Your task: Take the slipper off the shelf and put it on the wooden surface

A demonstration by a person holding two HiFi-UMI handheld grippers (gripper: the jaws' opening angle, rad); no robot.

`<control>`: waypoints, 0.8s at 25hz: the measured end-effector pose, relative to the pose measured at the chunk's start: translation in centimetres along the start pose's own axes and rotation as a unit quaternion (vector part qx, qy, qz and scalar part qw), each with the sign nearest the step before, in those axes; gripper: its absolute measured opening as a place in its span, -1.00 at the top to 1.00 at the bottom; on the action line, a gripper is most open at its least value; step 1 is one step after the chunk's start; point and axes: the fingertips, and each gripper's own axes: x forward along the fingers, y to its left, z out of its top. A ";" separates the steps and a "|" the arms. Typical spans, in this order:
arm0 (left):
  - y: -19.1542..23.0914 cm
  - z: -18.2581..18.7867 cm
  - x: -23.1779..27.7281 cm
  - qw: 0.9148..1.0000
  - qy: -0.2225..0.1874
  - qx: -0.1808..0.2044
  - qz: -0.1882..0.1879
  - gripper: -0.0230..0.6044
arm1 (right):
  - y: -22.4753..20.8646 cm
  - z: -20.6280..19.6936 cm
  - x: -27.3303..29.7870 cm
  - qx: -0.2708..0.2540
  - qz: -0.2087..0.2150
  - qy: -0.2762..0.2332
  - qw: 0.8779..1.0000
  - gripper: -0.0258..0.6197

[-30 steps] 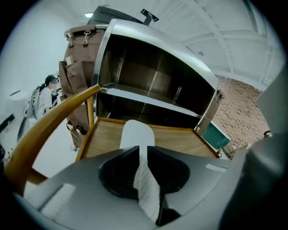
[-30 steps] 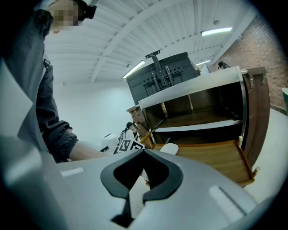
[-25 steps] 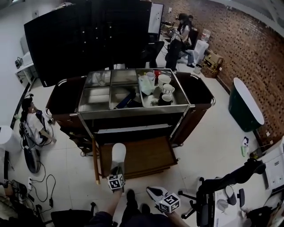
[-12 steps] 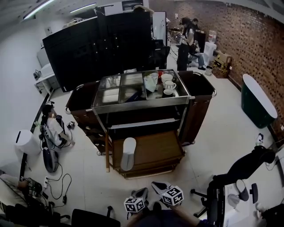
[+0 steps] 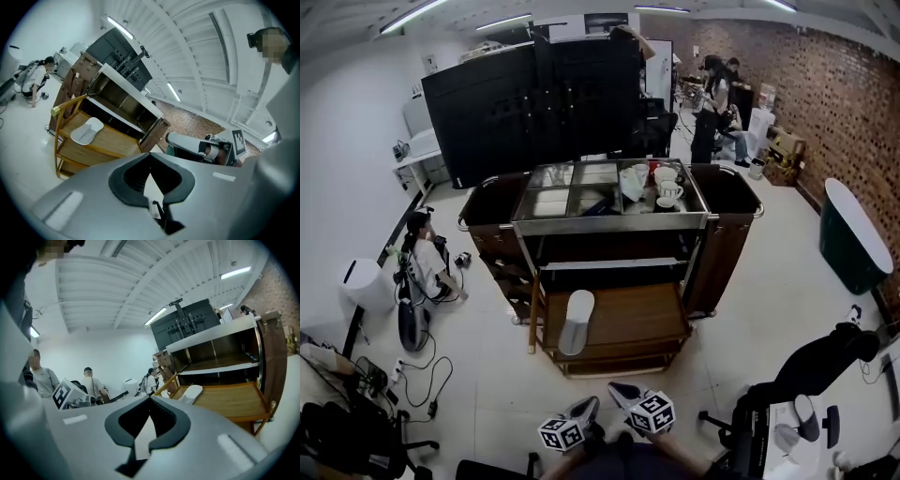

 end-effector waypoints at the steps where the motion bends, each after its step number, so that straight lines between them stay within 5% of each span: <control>1: 0.1 0.0 -0.1 1.000 0.002 0.002 0.001 0.87 | 0.1 0.2 0.1 -0.003 0.001 -0.001 1.000 0.92; 20: 0.0 1.8 3.6 1.000 0.006 0.013 -0.010 0.87 | -3.6 1.8 -1.0 -0.011 -0.020 -0.010 1.000 0.92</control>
